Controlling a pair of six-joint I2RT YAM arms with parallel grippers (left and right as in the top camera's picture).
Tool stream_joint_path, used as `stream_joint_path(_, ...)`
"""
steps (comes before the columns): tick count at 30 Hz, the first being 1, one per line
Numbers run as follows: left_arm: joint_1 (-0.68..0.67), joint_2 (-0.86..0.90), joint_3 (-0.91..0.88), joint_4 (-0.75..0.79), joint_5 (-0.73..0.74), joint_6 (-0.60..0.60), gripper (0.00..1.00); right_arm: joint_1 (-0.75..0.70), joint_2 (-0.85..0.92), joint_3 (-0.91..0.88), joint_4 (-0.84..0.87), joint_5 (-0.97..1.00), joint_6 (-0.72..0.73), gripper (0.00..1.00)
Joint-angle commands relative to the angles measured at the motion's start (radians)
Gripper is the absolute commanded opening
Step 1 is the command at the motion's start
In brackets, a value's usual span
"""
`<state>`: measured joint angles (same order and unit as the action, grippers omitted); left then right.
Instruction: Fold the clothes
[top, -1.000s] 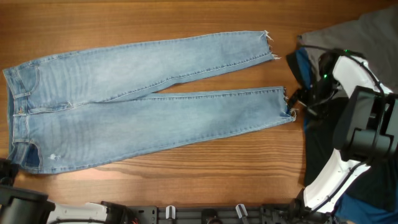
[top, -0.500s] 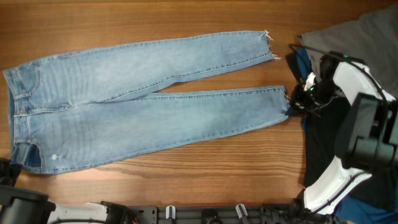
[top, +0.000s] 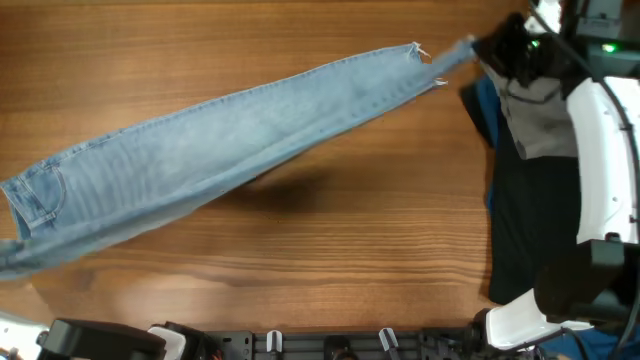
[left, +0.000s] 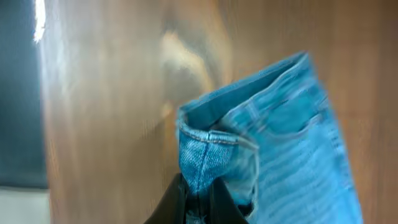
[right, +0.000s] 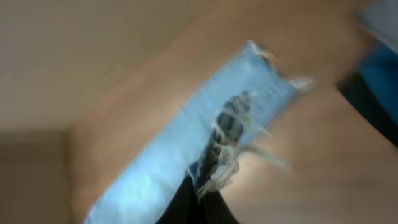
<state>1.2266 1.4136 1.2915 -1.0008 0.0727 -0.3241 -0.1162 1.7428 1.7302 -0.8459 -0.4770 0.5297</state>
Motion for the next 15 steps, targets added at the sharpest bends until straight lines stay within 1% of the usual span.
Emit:
stream_joint_path(1, -0.084, -0.006, 0.031, 0.134, 0.025, 0.018, 0.04, 0.068, 0.063, 0.024, 0.103, 0.138, 0.131, 0.04)
stream_joint_path(4, -0.178, 0.016, 0.031, 0.248, 0.027, 0.032, 0.04, 0.095, 0.149, 0.024, 0.197, 0.152, 0.173, 0.04)
stream_joint_path(6, -0.251, 0.068, 0.031, 0.311, 0.026, 0.032, 0.04, 0.097, 0.220, 0.024, 0.264, 0.139, 0.188, 0.04)
stream_joint_path(9, -0.307, 0.153, 0.031, 0.374, 0.023, 0.032, 0.04, 0.097, 0.287, 0.024, 0.285, 0.137, 0.196, 0.04)
stream_joint_path(12, -0.329, 0.252, 0.031, 0.415, 0.023, 0.021, 0.04, 0.097, 0.340, 0.024, 0.285, 0.129, 0.196, 0.04)
stream_joint_path(15, -0.330, 0.323, 0.031, 0.417, 0.023, 0.020, 0.04, 0.097, 0.346, 0.024, 0.284, 0.109, 0.203, 0.04)
